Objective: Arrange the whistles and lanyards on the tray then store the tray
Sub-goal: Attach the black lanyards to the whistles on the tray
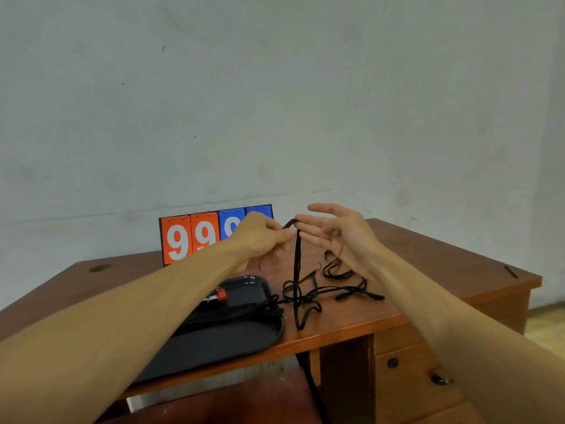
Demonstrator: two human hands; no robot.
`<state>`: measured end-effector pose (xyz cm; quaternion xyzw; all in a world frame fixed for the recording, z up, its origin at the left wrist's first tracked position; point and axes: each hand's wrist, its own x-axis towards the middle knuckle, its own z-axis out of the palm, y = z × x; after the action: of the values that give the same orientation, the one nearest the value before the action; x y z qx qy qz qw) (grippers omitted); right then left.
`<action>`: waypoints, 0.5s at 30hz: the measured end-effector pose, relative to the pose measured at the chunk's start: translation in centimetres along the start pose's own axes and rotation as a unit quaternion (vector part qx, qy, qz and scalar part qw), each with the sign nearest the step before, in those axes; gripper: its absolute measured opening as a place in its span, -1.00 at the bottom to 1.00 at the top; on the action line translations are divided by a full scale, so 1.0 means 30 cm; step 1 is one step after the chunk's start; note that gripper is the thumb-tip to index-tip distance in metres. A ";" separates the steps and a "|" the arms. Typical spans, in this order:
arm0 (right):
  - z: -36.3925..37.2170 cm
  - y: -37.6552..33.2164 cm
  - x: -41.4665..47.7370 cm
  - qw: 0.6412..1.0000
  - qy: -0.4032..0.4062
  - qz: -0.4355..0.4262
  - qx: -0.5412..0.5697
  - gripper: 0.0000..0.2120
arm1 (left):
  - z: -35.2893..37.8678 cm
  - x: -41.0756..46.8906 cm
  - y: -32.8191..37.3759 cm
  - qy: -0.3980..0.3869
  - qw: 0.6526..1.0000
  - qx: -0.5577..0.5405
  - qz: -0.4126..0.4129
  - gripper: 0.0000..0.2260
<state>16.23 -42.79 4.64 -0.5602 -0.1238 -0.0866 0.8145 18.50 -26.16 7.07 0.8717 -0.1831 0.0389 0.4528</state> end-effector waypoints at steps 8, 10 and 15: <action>0.019 -0.020 0.052 0.997 -0.025 -0.003 -0.078 -0.62 | -0.040 0.072 0.087 -0.015 0.996 -0.010 0.083 -0.73; 0.045 -0.009 0.078 0.996 -0.038 -0.001 -0.086 -0.65 | -0.060 0.092 0.100 -0.008 0.994 -0.034 0.100 -0.72; 0.062 0.083 0.139 0.990 -0.010 0.044 -0.130 -0.70 | -0.140 0.081 0.098 0.042 0.980 -0.150 0.120 -0.74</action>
<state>20.72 -40.16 4.29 -0.6672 -0.0947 -0.0608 0.7364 20.12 -25.00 12.39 0.7630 -0.2707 0.1014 0.5781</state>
